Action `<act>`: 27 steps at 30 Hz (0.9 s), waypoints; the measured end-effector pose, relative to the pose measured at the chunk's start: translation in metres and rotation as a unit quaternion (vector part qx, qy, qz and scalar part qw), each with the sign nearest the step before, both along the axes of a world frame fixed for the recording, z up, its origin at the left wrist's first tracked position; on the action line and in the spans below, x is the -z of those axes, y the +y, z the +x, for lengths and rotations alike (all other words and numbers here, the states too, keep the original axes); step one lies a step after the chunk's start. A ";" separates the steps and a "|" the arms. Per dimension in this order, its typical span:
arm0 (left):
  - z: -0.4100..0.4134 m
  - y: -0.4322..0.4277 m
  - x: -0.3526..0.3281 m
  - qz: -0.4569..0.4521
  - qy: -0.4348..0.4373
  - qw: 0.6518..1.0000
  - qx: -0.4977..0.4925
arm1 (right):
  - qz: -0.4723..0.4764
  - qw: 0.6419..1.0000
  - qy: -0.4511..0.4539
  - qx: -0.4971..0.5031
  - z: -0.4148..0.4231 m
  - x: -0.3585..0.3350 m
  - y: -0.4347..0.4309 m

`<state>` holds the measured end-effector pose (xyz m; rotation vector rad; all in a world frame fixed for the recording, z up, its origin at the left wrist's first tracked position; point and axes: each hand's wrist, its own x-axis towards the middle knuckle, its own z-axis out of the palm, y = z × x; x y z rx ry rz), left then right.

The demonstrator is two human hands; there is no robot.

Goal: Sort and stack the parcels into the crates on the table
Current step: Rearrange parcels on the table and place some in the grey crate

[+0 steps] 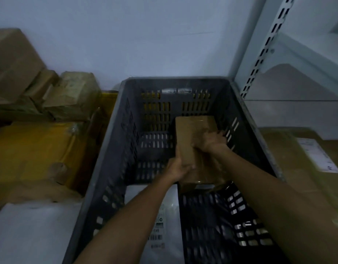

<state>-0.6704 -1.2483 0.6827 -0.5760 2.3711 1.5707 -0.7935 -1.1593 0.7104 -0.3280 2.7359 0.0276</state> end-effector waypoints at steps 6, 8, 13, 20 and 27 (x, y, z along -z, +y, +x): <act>-0.002 -0.005 0.006 -0.013 -0.001 0.997 -0.074 | -0.020 0.999 -0.003 0.043 0.010 -0.006 -0.008; 0.002 -0.011 0.004 -0.013 -0.009 0.996 -0.089 | -0.047 0.994 -0.052 0.083 0.014 -0.008 -0.010; -0.002 -0.031 -0.020 0.026 0.008 0.995 -0.099 | -0.129 0.985 0.008 0.117 0.011 -0.032 -0.007; -0.003 -0.043 -0.088 0.017 0.086 0.990 -0.108 | -0.213 0.971 0.086 0.060 0.010 -0.124 -0.011; 0.022 -0.080 -0.184 -0.025 0.249 0.960 -0.128 | -0.274 0.953 0.125 0.040 0.036 -0.234 -0.033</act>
